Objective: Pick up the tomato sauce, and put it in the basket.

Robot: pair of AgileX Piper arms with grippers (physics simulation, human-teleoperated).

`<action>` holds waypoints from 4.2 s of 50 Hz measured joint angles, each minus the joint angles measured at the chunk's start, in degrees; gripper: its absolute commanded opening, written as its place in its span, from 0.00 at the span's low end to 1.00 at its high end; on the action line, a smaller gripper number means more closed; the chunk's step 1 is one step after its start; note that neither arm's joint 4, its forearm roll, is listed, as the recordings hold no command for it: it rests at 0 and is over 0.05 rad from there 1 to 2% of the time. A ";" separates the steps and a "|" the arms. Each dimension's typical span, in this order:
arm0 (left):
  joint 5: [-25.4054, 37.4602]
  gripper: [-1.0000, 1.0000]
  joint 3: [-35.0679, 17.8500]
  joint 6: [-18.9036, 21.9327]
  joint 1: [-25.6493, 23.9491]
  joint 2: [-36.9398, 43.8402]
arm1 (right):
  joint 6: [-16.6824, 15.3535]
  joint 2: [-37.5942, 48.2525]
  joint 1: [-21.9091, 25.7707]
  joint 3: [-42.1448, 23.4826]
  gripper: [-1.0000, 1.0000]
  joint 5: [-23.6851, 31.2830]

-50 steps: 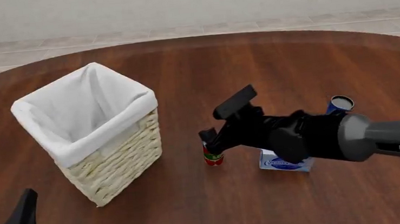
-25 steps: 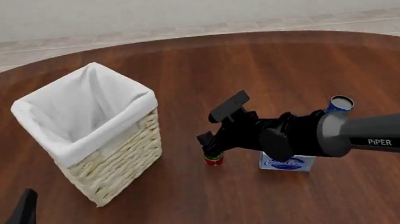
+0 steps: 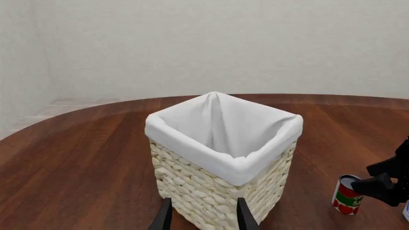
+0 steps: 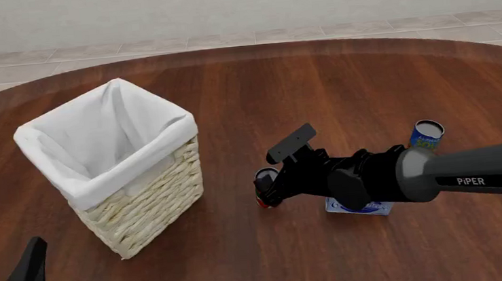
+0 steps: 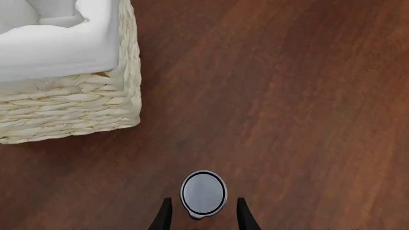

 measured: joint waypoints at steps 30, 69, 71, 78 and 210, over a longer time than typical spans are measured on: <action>0.00 1.00 0.00 0.00 0.00 0.00 | 0.05 4.79 0.09 -3.37 1.00 0.68; 0.00 1.00 0.00 0.00 0.00 0.00 | -0.48 4.31 -0.14 1.17 0.00 -1.72; 0.00 1.00 0.00 0.00 0.00 0.00 | -0.68 4.50 -0.24 0.72 0.00 -1.54; 0.00 1.00 0.00 0.00 0.00 0.00 | -1.27 5.19 -0.52 -0.93 0.00 -0.88; 0.00 1.00 0.00 0.00 0.00 0.00 | -18.52 4.02 11.95 -48.98 0.00 34.29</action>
